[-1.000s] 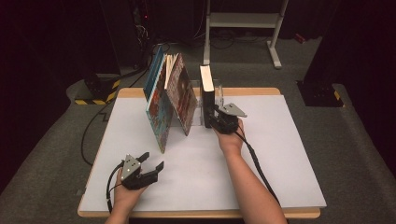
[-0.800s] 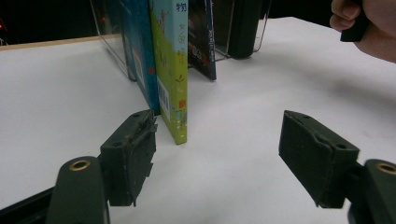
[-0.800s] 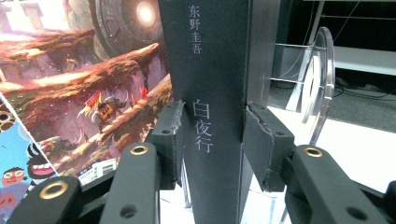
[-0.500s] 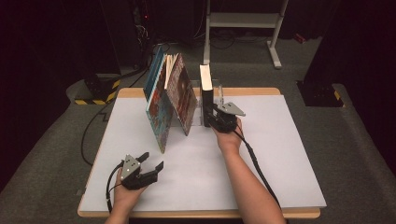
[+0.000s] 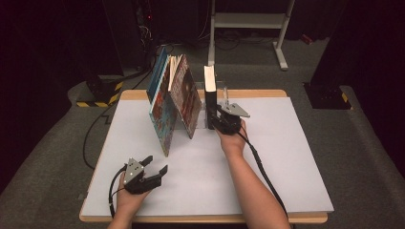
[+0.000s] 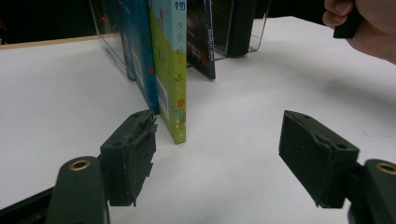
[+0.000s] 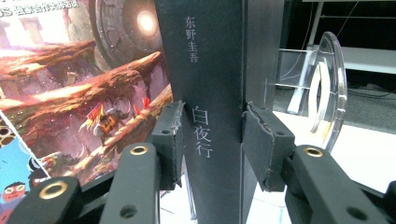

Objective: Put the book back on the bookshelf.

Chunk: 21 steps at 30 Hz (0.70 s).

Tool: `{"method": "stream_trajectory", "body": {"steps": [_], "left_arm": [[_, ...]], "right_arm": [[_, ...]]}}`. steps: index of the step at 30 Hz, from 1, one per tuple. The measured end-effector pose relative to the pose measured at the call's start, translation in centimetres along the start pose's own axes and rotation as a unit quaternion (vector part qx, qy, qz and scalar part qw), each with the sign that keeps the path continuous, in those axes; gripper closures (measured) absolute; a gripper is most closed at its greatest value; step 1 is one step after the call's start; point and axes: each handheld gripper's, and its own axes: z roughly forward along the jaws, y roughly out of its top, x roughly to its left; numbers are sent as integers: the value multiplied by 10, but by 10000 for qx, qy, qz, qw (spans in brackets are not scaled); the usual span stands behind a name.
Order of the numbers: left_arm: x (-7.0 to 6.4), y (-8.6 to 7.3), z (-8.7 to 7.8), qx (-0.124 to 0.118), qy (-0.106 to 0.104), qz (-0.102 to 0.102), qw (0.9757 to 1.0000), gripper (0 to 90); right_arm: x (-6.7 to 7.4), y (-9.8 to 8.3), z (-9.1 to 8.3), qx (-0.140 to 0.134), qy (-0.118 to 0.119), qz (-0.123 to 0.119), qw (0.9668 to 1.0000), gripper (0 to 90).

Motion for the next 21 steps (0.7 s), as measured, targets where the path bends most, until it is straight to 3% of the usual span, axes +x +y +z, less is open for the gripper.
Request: {"method": "stream_trajectory", "body": {"steps": [21], "left_arm": [[0, 0, 0, 1, 8, 20, 10000, 275]], "right_arm": [[0, 0, 0, 23, -67, -54, 10000, 581]]}}
